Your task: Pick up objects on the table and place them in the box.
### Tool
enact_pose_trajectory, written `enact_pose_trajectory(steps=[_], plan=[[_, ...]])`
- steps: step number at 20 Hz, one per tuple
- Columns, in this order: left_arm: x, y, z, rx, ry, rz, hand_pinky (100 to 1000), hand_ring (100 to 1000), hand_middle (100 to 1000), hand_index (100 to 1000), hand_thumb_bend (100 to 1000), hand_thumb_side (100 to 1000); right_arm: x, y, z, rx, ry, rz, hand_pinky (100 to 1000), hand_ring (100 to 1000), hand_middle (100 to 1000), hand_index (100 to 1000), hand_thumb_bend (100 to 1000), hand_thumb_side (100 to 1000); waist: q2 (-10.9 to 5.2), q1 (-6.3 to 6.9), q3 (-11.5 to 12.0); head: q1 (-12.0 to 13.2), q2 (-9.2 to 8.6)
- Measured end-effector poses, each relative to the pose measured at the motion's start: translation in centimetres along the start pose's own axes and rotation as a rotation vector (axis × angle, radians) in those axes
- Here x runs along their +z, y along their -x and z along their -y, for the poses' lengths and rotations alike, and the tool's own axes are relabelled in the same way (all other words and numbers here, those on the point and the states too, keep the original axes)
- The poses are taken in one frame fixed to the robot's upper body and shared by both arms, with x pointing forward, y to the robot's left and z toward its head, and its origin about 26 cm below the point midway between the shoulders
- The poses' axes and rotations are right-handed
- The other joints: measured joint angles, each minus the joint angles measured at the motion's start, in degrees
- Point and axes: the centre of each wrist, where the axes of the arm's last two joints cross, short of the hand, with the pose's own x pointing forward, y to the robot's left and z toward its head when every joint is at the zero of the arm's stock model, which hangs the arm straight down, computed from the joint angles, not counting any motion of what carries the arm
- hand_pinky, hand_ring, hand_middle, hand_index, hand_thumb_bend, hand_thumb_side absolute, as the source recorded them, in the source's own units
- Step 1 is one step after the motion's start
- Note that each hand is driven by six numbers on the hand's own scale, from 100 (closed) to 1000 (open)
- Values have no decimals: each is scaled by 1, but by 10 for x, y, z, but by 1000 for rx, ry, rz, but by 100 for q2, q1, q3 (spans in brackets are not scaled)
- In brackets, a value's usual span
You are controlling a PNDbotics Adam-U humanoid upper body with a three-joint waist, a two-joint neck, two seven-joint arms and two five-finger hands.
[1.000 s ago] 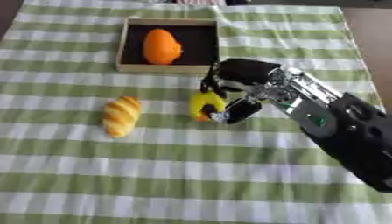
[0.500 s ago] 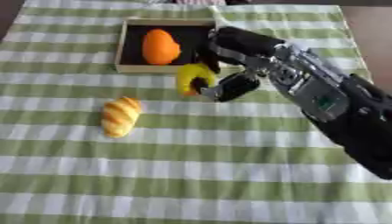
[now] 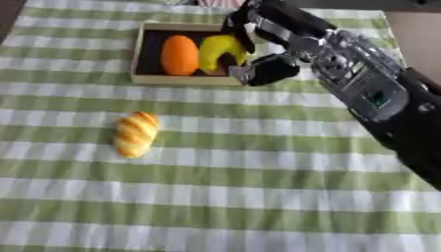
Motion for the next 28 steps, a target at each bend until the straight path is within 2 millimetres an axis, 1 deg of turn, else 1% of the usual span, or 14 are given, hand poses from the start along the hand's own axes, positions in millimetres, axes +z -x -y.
enact_pose_trajectory(steps=[2,5,12,16,17,18,21,25,27,28], plan=[[-3,0,1,6,-1,8,748,726,624,822,100,568,1,1,1,8,13,-1,834,707,251,382,100,202,18,-24,47,-42,-44],[-8,-1,5,18,5,24,748,725,624,822,100,567,1,7,3,30,54,-16,830,708,252,382,100,200,71,-52,197,-154,-97],[-13,-1,9,37,19,49,748,723,623,822,100,566,5,36,14,87,190,-86,827,710,249,379,100,198,270,-171,591,-452,-289],[-14,0,9,40,19,61,747,721,622,822,100,565,12,54,20,112,263,-136,826,711,249,379,100,199,392,-245,795,-593,-406],[-14,1,9,39,19,63,747,721,622,822,100,565,14,58,22,119,279,-149,825,711,249,379,100,124,420,-264,827,-620,-433],[-14,1,9,39,19,64,747,720,622,822,100,565,16,62,23,126,293,-162,825,712,250,381,100,198,445,-281,850,-639,-455],[-14,2,9,39,20,68,747,720,621,822,100,565,22,74,26,151,323,-204,828,719,255,388,100,198,525,-319,920,-687,-527],[-16,3,9,44,22,78,747,719,621,822,100,565,26,85,26,183,329,-236,829,735,290,424,100,200,585,-359,988,-720,-602],[-17,3,9,48,22,81,747,718,620,822,100,565,27,88,26,205,320,-243,835,764,356,488,100,206,594,-373,992,-724,-604],[-17,3,10,49,23,82,747,718,620,822,100,565,27,89,25,217,313,-246,843,798,421,547,100,214,603,-381,994,-725,-607]])
